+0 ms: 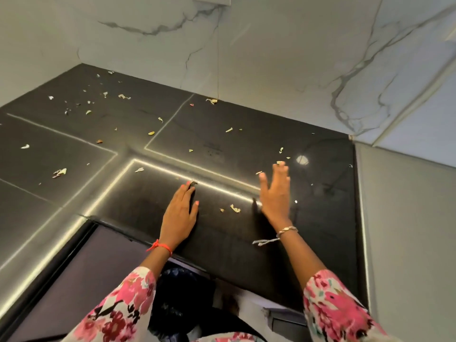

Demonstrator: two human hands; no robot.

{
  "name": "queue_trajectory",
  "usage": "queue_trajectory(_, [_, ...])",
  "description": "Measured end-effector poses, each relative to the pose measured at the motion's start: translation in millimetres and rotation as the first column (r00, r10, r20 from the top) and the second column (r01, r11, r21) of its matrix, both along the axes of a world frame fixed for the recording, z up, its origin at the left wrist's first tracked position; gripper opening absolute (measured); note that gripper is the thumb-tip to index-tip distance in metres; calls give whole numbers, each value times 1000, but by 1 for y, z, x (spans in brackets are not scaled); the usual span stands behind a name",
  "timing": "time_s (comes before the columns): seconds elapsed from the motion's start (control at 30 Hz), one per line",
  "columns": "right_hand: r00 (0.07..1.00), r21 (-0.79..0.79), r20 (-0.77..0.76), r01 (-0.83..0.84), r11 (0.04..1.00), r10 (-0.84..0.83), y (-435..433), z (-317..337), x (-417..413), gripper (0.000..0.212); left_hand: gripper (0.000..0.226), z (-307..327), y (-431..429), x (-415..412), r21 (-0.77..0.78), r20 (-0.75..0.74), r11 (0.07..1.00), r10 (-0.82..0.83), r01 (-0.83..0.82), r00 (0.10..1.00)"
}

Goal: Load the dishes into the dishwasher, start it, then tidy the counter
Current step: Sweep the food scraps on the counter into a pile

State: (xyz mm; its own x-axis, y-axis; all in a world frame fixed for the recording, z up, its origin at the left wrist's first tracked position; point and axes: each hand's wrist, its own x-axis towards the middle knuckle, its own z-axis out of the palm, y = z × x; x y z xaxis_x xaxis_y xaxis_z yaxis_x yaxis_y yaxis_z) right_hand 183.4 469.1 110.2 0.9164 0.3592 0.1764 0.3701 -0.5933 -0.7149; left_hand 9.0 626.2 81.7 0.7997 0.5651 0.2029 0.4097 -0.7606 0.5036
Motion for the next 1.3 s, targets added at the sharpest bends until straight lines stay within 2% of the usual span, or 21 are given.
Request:
queue_trajectory(0.07, [988, -153, 39, 151, 977, -147, -32, -2, 33, 61, 42, 1, 3, 1, -29, 11, 999, 25, -25, 1000])
queue_trajectory(0.13, [968, -255, -27, 235, 938, -250, -55, -7, 55, 69, 50, 4, 10, 5, -56, -11, 998, 11, -11, 1000])
queue_trajectory(0.2, [951, -342, -115, 233, 910, -286, -55, -14, 57, 78, 55, 9, 21, 10, -65, -32, 998, -28, 26, 999])
queue_trajectory(0.23, [953, -380, -124, 212, 900, -276, -46, -16, 53, 81, 48, 12, 28, 13, -87, -37, 996, -41, 37, 998])
queue_trajectory(0.33, [993, -407, -110, 0, 913, -49, -8, -18, 27, 82, 33, 17, 44, 27, -113, -5, 993, -18, 18, 1000])
queue_trajectory(0.37, [987, -354, -132, -134, 926, 92, 3, -16, 16, 80, 33, 18, 49, 31, -101, -4, 995, 5, -5, 1000])
queue_trajectory(0.43, [903, -168, -242, -400, 901, 355, 16, -11, 3, 75, 38, 16, 57, 37, -78, -23, 997, 28, -29, 999])
queue_trajectory(0.47, [857, -34, -311, -442, 896, 411, 18, -4, 5, 71, 40, 14, 59, 38, -71, -38, 997, 28, -30, 999])
queue_trajectory(0.5, [842, 62, -342, -423, 904, 417, 18, 0, 16, 69, 41, 12, 60, 39, -60, -54, 998, 28, -31, 998])
queue_trajectory(0.53, [862, 82, -328, -382, 921, 387, 17, 3, 31, 67, 42, 9, 60, 39, -39, -64, 999, 29, -32, 998])
queue_trajectory(0.63, [951, -156, -161, -288, 945, 263, 6, 3, 95, 66, 42, 7, 58, 38, -19, -58, 998, 54, -56, 997])
queue_trajectory(0.7, [967, -326, -144, -246, 913, 209, -2, -4, 133, 68, 42, 8, 58, 39, -29, -57, 997, 75, -77, 996])
queue_trajectory(0.77, [974, -425, -126, -225, 877, 189, 0, -9, 148, 69, 44, 8, 57, 40, -24, -65, 996, 80, -82, 995])
queue_trajectory(0.83, [968, -459, -36, -238, 856, 250, 15, -12, 136, 69, 47, 6, 58, 41, 5, -98, 998, 68, -67, 993])
queue_trajectory(0.93, [867, -420, -35, -464, 780, 497, 38, -12, 89, 70, 51, 1, 60, 40, 44, -158, 998, 47, -41, 986])
queue_trajectory(1.0, [765, -288, -130, -638, 714, 631, 47, -10, 73, 64, 57, -1, 61, 40, 44, -173, 998, 50, -43, 984])
queue_trajectory(1.03, [758, -175, -157, -653, 737, 634, 50, -6, 77, 59, 61, -1, 61, 40, 44, -178, 998, 54, -47, 982])
queue_trajectory(1.1, [861, -29, -120, -501, 865, 494, 50, -1, 105, 50, 67, -1, 61, 41, 44, -178, 998, 57, -50, 982])
queue_trajectory(1.13, [923, -45, -71, -381, 923, 378, 47, 1, 127, 50, 68, -1, 60, 41, 40, -175, 998, 60, -54, 983])
queue_trajectory(1.2, [982, -208, 23, -179, 962, 188, 36, 2, 176, 60, 69, -1, 60, 41, 34, -176, 997, 68, -63, 982])
queue_trajectory(1.3, [1000, -452, 4, -25, 892, 30, 14, -2, 236, 80, 68, -1, 59, 41, 26, -182, 997, 77, -73, 980])
